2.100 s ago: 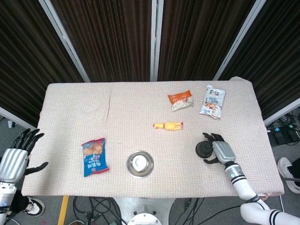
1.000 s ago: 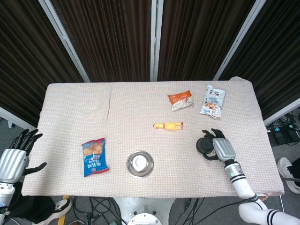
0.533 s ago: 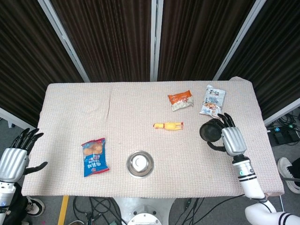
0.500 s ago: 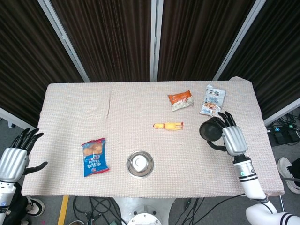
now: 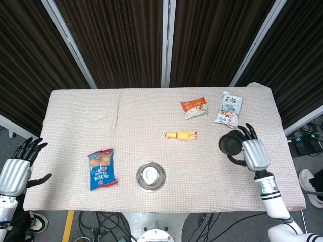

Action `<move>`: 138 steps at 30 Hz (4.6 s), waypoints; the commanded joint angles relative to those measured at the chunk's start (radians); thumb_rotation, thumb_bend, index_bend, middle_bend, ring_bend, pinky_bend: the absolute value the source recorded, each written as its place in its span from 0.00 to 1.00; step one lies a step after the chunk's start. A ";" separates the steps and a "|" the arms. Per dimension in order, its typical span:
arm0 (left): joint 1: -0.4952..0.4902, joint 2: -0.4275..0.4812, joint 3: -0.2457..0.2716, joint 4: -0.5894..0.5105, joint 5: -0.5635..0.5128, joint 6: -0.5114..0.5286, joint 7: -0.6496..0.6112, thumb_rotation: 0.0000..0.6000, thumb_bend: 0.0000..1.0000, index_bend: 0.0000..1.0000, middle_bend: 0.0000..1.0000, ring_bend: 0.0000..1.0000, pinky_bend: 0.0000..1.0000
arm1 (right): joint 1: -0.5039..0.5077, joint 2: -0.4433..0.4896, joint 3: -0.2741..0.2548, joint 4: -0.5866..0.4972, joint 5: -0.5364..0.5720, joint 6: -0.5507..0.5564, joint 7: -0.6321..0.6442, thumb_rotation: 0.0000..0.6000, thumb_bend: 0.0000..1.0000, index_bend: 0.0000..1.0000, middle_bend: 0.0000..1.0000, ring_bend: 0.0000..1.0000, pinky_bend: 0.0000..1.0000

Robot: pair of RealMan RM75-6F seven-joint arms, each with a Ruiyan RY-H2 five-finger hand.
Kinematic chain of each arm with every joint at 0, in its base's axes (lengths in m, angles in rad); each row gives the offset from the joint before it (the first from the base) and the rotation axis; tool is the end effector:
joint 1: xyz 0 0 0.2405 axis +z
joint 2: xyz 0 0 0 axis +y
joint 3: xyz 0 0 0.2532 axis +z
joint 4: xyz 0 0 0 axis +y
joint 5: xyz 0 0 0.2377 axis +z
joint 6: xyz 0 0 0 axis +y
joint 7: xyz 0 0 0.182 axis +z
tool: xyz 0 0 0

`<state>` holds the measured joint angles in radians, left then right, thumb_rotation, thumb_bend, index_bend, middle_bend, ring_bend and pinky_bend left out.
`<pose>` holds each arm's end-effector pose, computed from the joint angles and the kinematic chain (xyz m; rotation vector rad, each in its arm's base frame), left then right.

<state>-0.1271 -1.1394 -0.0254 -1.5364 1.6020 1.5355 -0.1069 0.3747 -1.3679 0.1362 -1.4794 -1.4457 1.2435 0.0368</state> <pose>-0.3061 0.2286 0.1300 -1.4637 -0.8591 -1.0441 -0.2485 -0.3225 0.0397 1.5597 -0.9987 1.1033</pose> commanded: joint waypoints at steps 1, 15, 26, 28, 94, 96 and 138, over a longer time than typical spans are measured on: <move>-0.001 0.000 0.001 0.002 0.000 -0.002 0.001 1.00 0.09 0.16 0.08 0.00 0.16 | 0.021 -0.089 -0.045 0.087 -0.010 -0.035 0.040 1.00 0.21 0.40 0.48 0.12 0.00; -0.005 -0.009 0.001 0.002 0.002 -0.006 0.008 1.00 0.09 0.16 0.08 0.00 0.16 | -0.063 0.132 0.029 -0.266 -0.309 0.376 -0.020 1.00 0.19 0.40 0.48 0.13 0.00; -0.002 -0.009 0.004 -0.004 0.002 -0.005 0.009 1.00 0.09 0.16 0.08 0.00 0.16 | 0.008 -0.130 -0.070 0.225 0.004 -0.073 0.026 1.00 0.20 0.40 0.49 0.13 0.00; -0.002 -0.009 0.004 -0.003 0.001 -0.005 0.006 1.00 0.09 0.16 0.08 0.00 0.16 | 0.002 -0.123 -0.064 0.222 -0.006 -0.045 0.033 1.00 0.20 0.40 0.49 0.13 0.00; 0.008 -0.014 0.006 0.021 -0.021 -0.014 -0.011 1.00 0.09 0.16 0.08 0.00 0.16 | 0.157 -0.113 -0.021 -0.093 0.006 -0.186 -0.110 1.00 0.21 0.40 0.49 0.13 0.00; 0.006 -0.019 0.008 0.025 -0.019 -0.019 -0.015 1.00 0.09 0.16 0.08 0.00 0.16 | 0.125 -0.074 -0.023 -0.076 0.041 -0.163 -0.097 1.00 0.21 0.40 0.49 0.13 0.00; 0.011 -0.024 0.011 0.041 -0.016 -0.015 -0.021 1.00 0.09 0.16 0.08 0.00 0.16 | 0.085 -0.160 -0.067 0.236 0.093 -0.260 0.105 1.00 0.21 0.16 0.49 0.13 0.00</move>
<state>-0.1165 -1.1639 -0.0143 -1.4953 1.5857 1.5207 -0.1279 0.4595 -1.5283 0.0688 -1.2433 -1.3524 0.9836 0.1421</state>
